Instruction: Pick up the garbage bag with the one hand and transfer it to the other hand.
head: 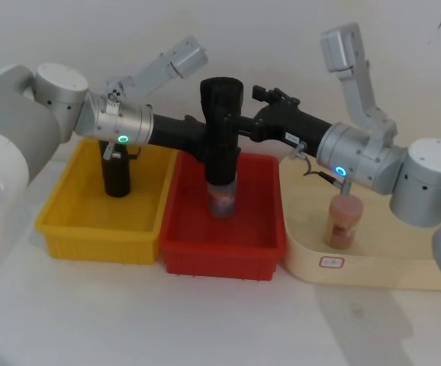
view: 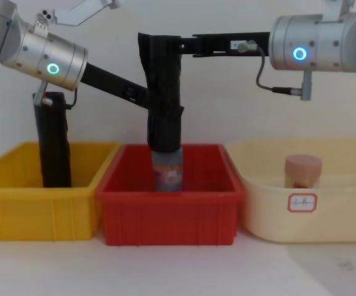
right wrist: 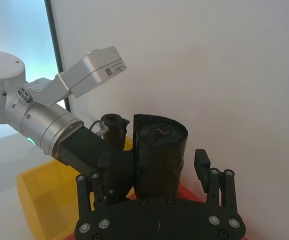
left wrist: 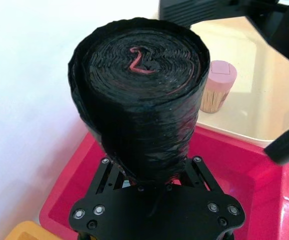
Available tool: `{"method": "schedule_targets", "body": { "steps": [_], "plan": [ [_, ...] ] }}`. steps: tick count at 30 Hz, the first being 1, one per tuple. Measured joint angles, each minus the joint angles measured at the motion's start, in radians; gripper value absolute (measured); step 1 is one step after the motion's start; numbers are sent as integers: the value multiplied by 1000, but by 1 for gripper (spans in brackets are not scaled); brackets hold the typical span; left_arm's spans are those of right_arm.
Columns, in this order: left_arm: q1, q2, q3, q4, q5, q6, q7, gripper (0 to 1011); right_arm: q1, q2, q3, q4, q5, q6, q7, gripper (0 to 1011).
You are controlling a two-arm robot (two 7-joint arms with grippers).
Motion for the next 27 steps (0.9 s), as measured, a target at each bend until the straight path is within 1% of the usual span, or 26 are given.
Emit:
{"method": "schedule_targets", "body": {
  "steps": [13,16,19,27],
  "plan": [
    [0,0,0,1,0,0,0,401,60,-45,-23,125,2,-40,18,1000],
    [0,0,0,1,0,0,0,401,69,-52,-25,147,2,-48,21,1001],
    [0,0,0,1,0,0,0,401,86,-65,-27,186,2,-60,26,1001],
    [0,0,0,1,0,0,0,401,112,-87,-28,245,0,-81,38,1001]
  ]
}}
